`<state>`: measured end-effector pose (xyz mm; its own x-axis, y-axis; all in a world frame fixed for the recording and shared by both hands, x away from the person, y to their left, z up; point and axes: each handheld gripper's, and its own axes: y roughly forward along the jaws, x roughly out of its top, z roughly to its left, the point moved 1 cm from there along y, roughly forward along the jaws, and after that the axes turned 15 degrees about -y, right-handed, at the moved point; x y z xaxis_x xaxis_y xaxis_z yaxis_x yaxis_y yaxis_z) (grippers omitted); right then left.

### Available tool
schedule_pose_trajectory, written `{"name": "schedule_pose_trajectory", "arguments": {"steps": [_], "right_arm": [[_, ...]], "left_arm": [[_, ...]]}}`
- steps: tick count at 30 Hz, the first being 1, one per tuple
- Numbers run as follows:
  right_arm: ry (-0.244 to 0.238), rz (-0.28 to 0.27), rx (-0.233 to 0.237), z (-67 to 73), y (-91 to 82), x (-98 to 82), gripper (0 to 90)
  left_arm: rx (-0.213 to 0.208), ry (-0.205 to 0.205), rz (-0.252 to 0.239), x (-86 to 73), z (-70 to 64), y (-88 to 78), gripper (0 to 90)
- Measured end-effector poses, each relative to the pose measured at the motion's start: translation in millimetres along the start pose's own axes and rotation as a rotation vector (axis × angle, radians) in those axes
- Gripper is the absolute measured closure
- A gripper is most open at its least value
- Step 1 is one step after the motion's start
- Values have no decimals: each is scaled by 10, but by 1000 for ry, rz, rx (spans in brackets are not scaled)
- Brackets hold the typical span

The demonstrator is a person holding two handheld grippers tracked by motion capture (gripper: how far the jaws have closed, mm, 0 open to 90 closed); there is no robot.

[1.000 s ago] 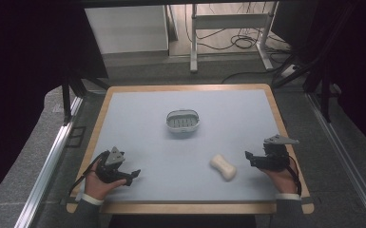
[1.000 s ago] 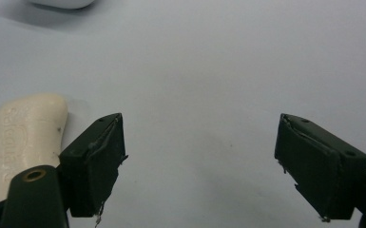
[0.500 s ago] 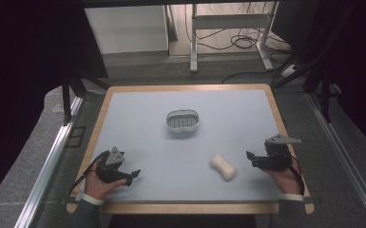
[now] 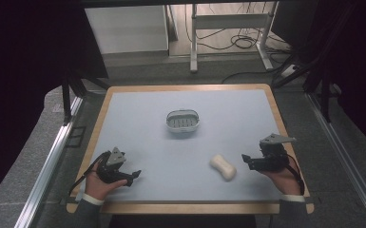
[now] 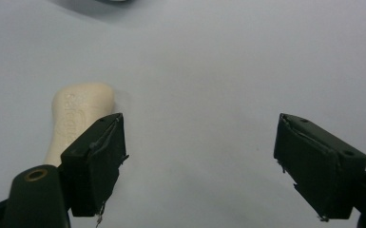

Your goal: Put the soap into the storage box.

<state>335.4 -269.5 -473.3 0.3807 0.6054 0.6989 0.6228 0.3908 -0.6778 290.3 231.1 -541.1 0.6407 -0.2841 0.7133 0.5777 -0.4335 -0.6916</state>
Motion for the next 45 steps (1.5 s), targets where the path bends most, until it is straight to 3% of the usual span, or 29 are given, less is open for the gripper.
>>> {"name": "schedule_pose_trajectory", "arguments": {"steps": [7, 10, 14, 19, 30, 35, 41, 45], "right_arm": [[-39, 3, 16, 63, 19, 77, 176], [-44, -11, 44, 94, 32, 115, 186], [-92, 47, 99, 195, 103, 198, 214], [-129, 91, 128, 301, 161, 321, 230], [-141, 136, 160, 375, 205, 394, 253], [-153, 200, 204, 465, 304, 437, 268], [-168, 247, 221, 530, 393, 467, 269], [-186, 306, 226, 584, 481, 487, 269]], "left_arm": [[-9, -5, -1, -11, -15, -9, 60], [-12, -9, -8, -8, -7, -31, 60], [-15, -12, -16, -3, 9, -58, 60], [-15, -16, -22, -2, 12, -75, 60], [-14, -16, -16, -2, 12, -70, 60], [-13, -14, -14, -2, 13, -72, 60], [-15, -14, -14, -3, 12, -73, 60], [-15, -13, -12, -2, 14, -73, 60]]}}
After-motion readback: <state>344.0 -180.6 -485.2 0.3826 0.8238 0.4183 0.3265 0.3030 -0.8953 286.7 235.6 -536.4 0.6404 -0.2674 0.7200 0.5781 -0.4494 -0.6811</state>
